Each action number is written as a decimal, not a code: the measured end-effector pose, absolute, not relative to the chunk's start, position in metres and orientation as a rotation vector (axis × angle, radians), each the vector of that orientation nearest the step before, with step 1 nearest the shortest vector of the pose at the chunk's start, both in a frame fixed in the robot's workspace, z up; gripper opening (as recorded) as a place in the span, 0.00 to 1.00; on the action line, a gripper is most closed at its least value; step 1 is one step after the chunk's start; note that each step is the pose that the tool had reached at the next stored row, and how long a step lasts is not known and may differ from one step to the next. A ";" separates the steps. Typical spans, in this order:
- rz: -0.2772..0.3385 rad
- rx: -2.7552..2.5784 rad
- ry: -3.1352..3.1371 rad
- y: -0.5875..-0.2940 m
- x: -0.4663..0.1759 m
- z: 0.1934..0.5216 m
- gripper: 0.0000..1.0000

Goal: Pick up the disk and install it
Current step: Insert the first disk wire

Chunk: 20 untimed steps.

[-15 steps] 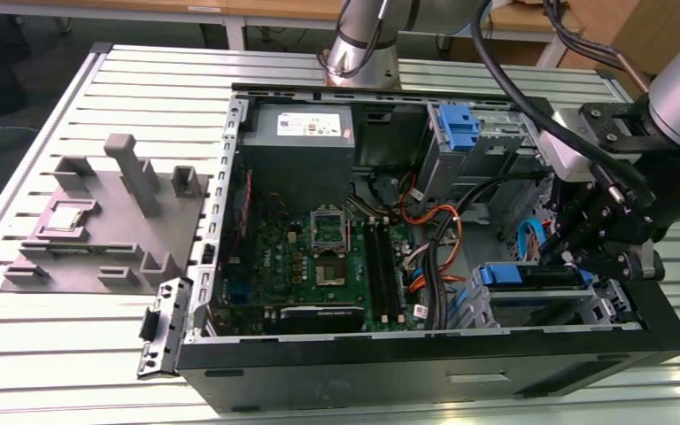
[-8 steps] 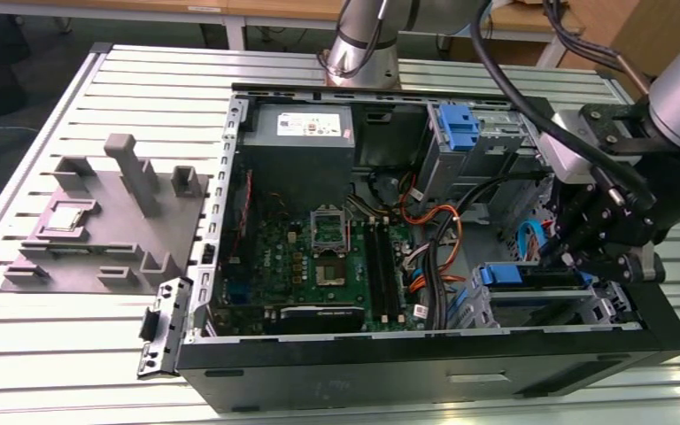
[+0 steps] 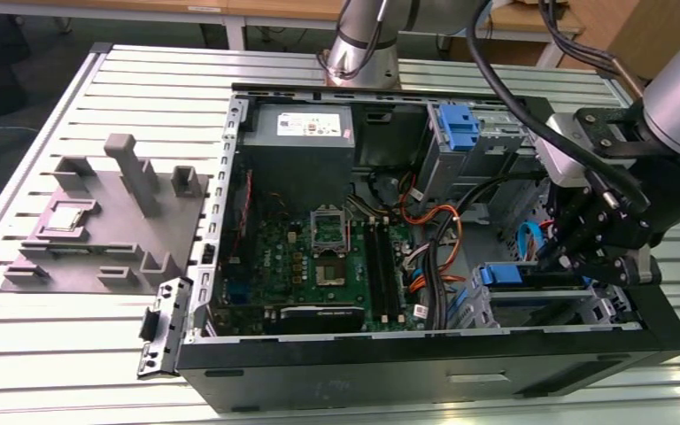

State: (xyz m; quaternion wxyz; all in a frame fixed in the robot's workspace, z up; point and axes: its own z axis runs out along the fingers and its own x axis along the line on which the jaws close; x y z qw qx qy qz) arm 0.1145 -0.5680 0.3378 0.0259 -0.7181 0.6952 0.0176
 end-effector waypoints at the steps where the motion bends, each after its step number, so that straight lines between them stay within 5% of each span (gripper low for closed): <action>1: 0.054 -2.220 2.149 -0.568 0.114 0.338 0.16; 20: 0.053 -2.219 2.149 -0.568 0.114 0.335 0.16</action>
